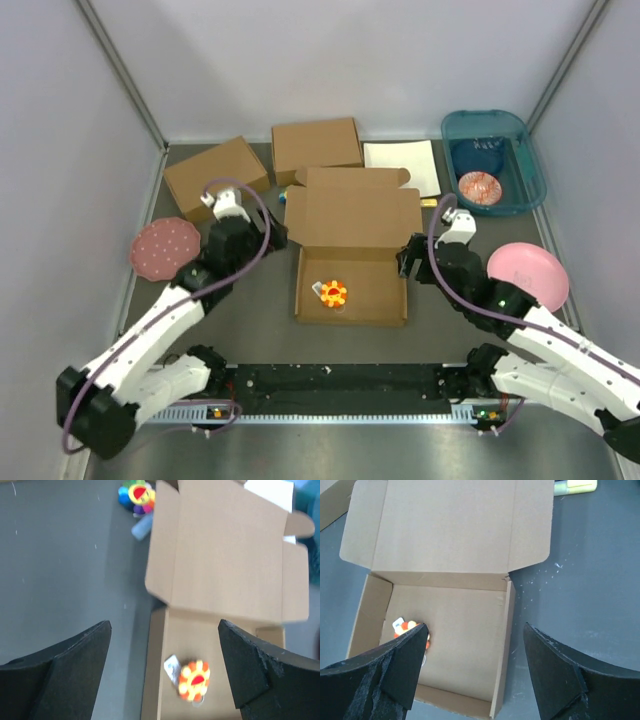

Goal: Fold the paper box

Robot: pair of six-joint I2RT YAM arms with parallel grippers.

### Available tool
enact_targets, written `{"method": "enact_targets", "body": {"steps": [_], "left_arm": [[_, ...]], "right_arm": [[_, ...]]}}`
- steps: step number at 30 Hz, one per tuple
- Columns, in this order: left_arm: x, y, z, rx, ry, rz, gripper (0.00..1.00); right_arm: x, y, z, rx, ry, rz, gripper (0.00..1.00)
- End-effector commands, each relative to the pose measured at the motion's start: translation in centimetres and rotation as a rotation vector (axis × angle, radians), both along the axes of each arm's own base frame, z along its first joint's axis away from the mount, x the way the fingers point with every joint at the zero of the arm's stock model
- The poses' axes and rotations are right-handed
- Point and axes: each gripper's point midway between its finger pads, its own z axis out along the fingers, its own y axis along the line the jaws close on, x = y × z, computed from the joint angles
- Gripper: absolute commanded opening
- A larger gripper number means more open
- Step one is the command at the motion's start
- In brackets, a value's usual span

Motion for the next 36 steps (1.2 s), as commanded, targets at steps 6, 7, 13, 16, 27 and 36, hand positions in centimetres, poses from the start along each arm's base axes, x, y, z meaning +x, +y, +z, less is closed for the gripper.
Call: {"method": "enact_targets", "body": {"steps": [6, 7, 13, 16, 27, 36], "left_arm": [[10.5, -2.0, 1.9, -0.169, 0.271, -0.358, 0.87], [10.6, -2.7, 1.9, -0.199, 0.279, -0.407, 0.87], [13.7, -3.6, 0.7, -0.228, 0.255, -0.503, 0.87], [14.3, -3.2, -1.3, -0.177, 0.305, -0.5, 0.87], [15.5, -1.4, -6.6, -0.075, 0.408, -0.436, 0.88], [15.9, -3.0, -8.4, -0.116, 0.431, -0.518, 0.75]], "right_arm": [[-1.0, -0.6, 2.1, 0.01, -0.048, 0.065, 0.78], [-1.0, -0.7, 2.1, 0.01, -0.049, 0.064, 0.78], [-1.8, 0.2, 2.4, 0.058, -0.036, 0.119, 0.78], [-2.0, 0.0, 2.6, 0.059, -0.047, 0.121, 0.78], [-1.9, -0.5, 2.0, 0.046, -0.048, 0.104, 0.78], [-1.7, -0.1, 1.4, 0.038, -0.021, 0.103, 0.78]]}}
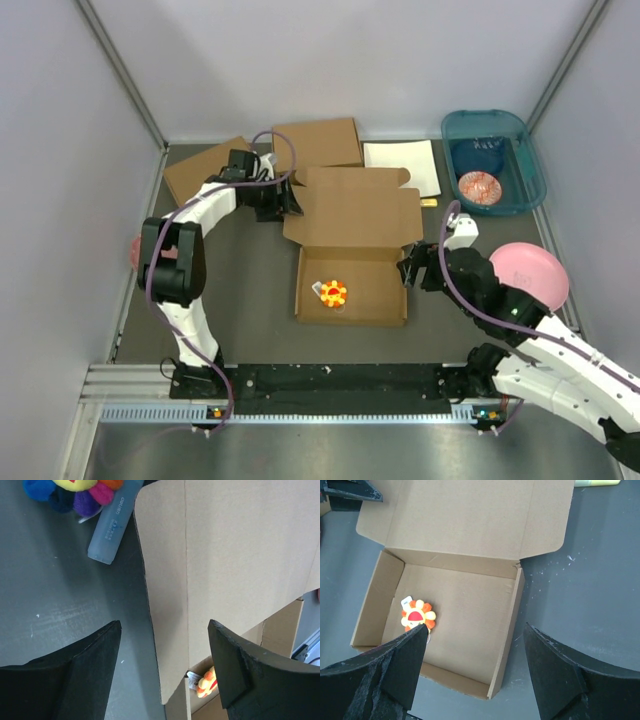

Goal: Fold the paper box

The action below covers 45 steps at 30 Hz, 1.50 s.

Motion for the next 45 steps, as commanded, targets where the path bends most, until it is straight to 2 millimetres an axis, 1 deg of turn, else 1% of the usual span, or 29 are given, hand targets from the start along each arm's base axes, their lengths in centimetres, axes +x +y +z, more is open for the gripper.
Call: {"method": "enact_targets", "body": {"steps": [1, 4, 5, 9, 12, 14, 15, 17, 18, 21, 22, 24, 26, 28, 29, 30, 31, 32, 33, 34, 35, 36, 37, 38, 39, 41, 42, 44, 45], "left_arm": [[1.2, -1.1, 0.7, -0.027, -0.052, -0.061, 0.72], [1.3, -1.5, 0.3, -0.037, -0.04, -0.069, 0.58], [1.3, -1.7, 0.4, -0.046, -0.041, -0.072, 0.51], [1.6, -1.9, 1.0, -0.066, -0.083, -0.063, 0.37], [1.2, -2.0, 1.3, -0.076, -0.109, -0.053, 0.27], [0.9, -2.1, 1.8, -0.082, -0.149, -0.055, 0.21], [0.9, -2.0, 1.8, -0.071, -0.164, -0.049, 0.15], [0.3, -2.1, 2.1, -0.067, -0.205, -0.056, 0.1], [-0.2, -1.9, 1.4, -0.052, -0.202, -0.054, 0.07], [-0.7, -2.1, 1.9, -0.054, -0.245, -0.058, 0.04], [-1.4, -2.0, 1.7, -0.053, -0.248, -0.06, 0.04], [-1.4, -2.3, 2.0, -0.056, -0.3, -0.064, 0.04], [-2.5, -2.7, 1.8, -0.032, -0.317, -0.077, 0.04], [-2.9, -3.7, 2.7, -0.029, -0.384, -0.09, 0.03], [-3.1, -3.8, 2.7, -0.019, -0.394, -0.072, 0.03], [-3.5, -3.9, 2.3, -0.022, -0.409, -0.064, 0.03], [-4.1, -4.4, 2.9, -0.028, -0.435, -0.064, 0.03], [-4.3, -4.3, 2.8, -0.02, -0.442, -0.033, 0.03], [-5.2, -4.1, 1.6, -0.01, -0.429, -0.019, 0.02], [-5.4, -4.4, 2.6, -0.026, -0.471, -0.011, 0.02], [-5.7, -4.4, 2.6, -0.041, -0.47, 0.017, 0.02], [-6.4, -3.7, 1.3, -0.025, -0.452, 0.052, 0.01], [-6.4, -3.9, 2.5, -0.051, -0.498, 0.072, 0.01], [-6.7, -3.7, 2.4, -0.064, -0.495, 0.101, 0.01], [-7.2, -3.1, 1.6, -0.047, -0.486, 0.13, 0.01], [-7.4, -2.6, 2.6, -0.057, -0.527, 0.165, 0.0], [-7.8, -2.2, 2.2, -0.049, -0.529, 0.176, 0.0], [-7.8, -1.6, 3.3, -0.043, -0.58, 0.214, 0.0], [-8.1, -1.4, 3.2, -0.038, -0.586, 0.223, 0.0]], "right_arm": [[0.4, 0.3, 0.7, 0.02, -0.01, -0.004, 0.78], [0.7, 0.4, 1.2, 0.008, -0.014, -0.004, 0.78], [0.8, 0.5, 1.3, 0.005, -0.015, -0.001, 0.78], [1.2, 0.6, 2.0, -0.007, -0.026, -0.001, 0.78], [1.3, 0.5, 2.4, -0.015, -0.036, -0.011, 0.78], [1.6, 0.1, 2.6, -0.032, -0.046, -0.025, 0.78], [1.8, -0.1, 3.1, -0.032, -0.057, -0.036, 0.78], [2.2, -0.7, 3.4, -0.051, -0.065, -0.063, 0.78], [2.4, -1.1, 3.7, -0.054, -0.07, -0.082, 0.78], [3.2, -2.0, 4.2, -0.062, -0.075, -0.137, 0.78], [3.5, -2.6, 4.2, -0.062, -0.073, -0.168, 0.78], [4.0, -3.4, 4.1, -0.054, -0.069, -0.228, 0.78], [4.8, -4.5, 4.0, -0.072, -0.084, -0.306, 0.78], [5.6, -4.9, 3.9, -0.084, -0.095, -0.332, 0.78], [6.1, -5.7, 3.7, -0.092, -0.086, -0.362, 0.79], [6.6, -6.0, 3.2, -0.103, -0.068, -0.379, 0.8], [7.0, -5.8, 2.8, -0.095, -0.051, -0.372, 0.8], [7.6, -6.6, 2.5, -0.091, -0.042, -0.403, 0.8], [8.0, -6.6, 1.5, -0.1, -0.018, -0.408, 0.81], [8.6, -6.6, 1.4, -0.087, -0.02, -0.411, 0.81], [8.9, -6.8, 1.1, -0.078, -0.015, -0.425, 0.81], [9.2, -7.4, 0.3, -0.08, -0.001, -0.441, 0.81], [9.6, -7.1, -0.2, -0.068, 0.01, -0.428, 0.81], [10.0, -7.0, -0.2, -0.046, -0.001, -0.426, 0.81], [10.1, -7.1, -0.9, -0.046, 0.01, -0.427, 0.81], [10.4, -6.9, -1.7, -0.053, 0.019, -0.411, 0.81], [10.3, -7.1, -2.5, -0.068, 0.036, -0.413, 0.8], [10.3, -6.7, -3.9, -0.081, 0.067, -0.385, 0.8], [10.3, -6.5, -4.4, -0.078, 0.072, -0.376, 0.79]]}}
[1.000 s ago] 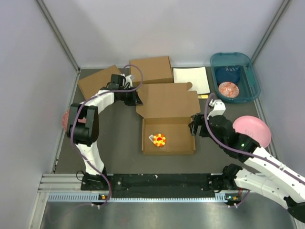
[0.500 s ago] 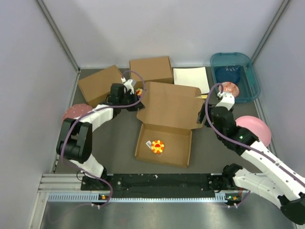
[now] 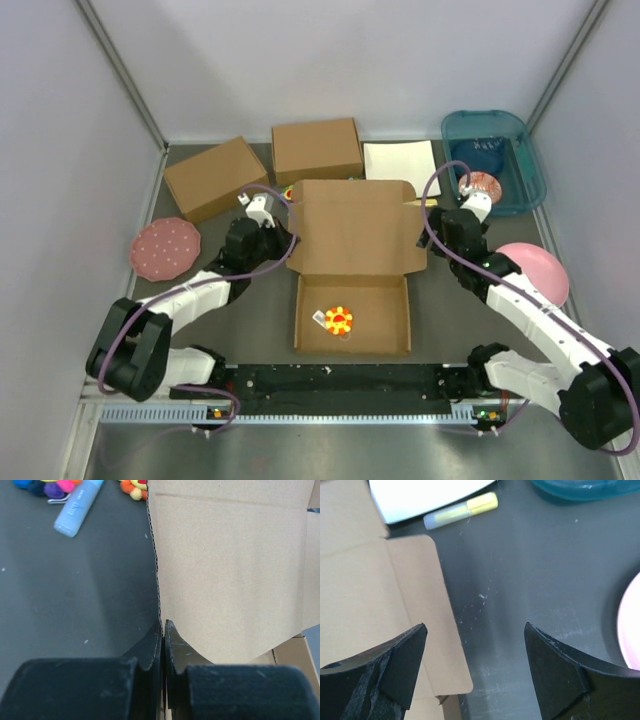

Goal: Fold the paper box

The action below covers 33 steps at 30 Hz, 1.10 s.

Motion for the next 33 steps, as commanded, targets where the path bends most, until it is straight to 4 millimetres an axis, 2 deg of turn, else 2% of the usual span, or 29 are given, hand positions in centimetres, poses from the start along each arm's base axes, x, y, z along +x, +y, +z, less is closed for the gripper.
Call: {"method": "enact_targets", "body": {"steps": [1, 2, 11, 16, 17, 25, 33], "left_arm": [[0.5, 1.4, 2.3, -0.01, -0.123, 0.107, 0.0], [0.5, 1.4, 2.6, -0.006, -0.137, 0.11, 0.0], [0.8, 0.7, 3.7, -0.01, -0.188, 0.093, 0.0], [0.6, 0.6, 3.8, -0.009, -0.209, 0.095, 0.0], [0.6, 0.6, 3.8, -0.01, -0.215, 0.098, 0.0], [-0.1, 0.9, 3.7, -0.029, -0.257, 0.154, 0.0], [-0.4, 0.5, 4.5, -0.04, -0.304, 0.19, 0.0]], "right_arm": [[1.1, 1.7, -0.9, 0.056, -0.015, 0.066, 0.79], [1.1, 1.9, -1.5, 0.054, -0.009, 0.078, 0.79], [4.4, 4.0, -0.5, 0.049, -0.075, 0.156, 0.78], [5.2, 5.5, -1.9, 0.052, -0.026, 0.211, 0.76], [5.6, 5.8, -1.4, 0.067, -0.052, 0.218, 0.74], [4.4, 7.0, -1.0, 0.158, -0.067, 0.251, 0.54], [2.7, 8.1, 0.3, 0.15, -0.097, 0.299, 0.35]]}}
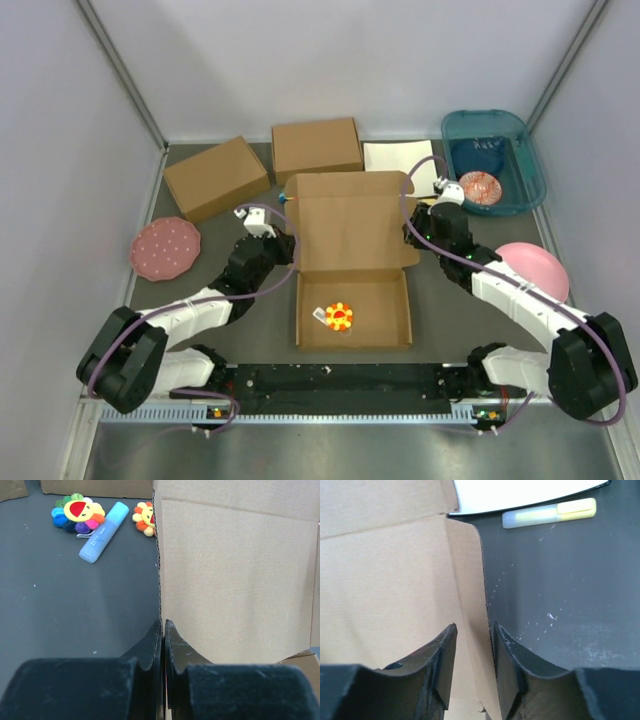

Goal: Fold the paper box

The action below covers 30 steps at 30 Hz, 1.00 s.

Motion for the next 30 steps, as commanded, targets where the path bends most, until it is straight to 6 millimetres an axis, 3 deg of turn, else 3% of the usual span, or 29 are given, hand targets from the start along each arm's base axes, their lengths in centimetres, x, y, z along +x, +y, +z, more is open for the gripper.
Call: {"method": "enact_targets", "body": {"steps": [1, 6, 10, 16, 21, 25, 30], "left_arm": [[0.3, -0.3, 2.9, -0.05, -0.104, 0.027, 0.0], [-0.3, -0.6, 3.0, -0.05, -0.115, 0.031, 0.0], [-0.5, -0.7, 2.9, -0.044, -0.118, 0.03, 0.0], [-0.8, -0.2, 2.9, -0.031, -0.117, 0.039, 0.01], [-0.9, 0.1, 3.2, -0.017, -0.097, 0.051, 0.15], [-0.8, 0.3, 3.5, -0.003, -0.089, 0.061, 0.25], [-0.4, 0.9, 4.7, 0.003, -0.094, 0.104, 0.3]], "right_arm": [[-0.7, 1.5, 2.3, 0.027, -0.073, 0.045, 0.33], [-1.7, 3.2, 2.6, -0.029, -0.097, 0.08, 0.27], [-2.2, 3.4, 0.9, -0.091, -0.054, 0.079, 0.24], [-2.3, 1.9, -0.7, -0.163, -0.023, 0.012, 0.15], [-2.4, 0.9, -0.8, -0.198, -0.021, -0.026, 0.0], [-2.4, 0.7, -0.3, -0.205, -0.04, -0.034, 0.0], [-2.4, 0.6, 0.2, -0.216, -0.059, -0.032, 0.0]]}}
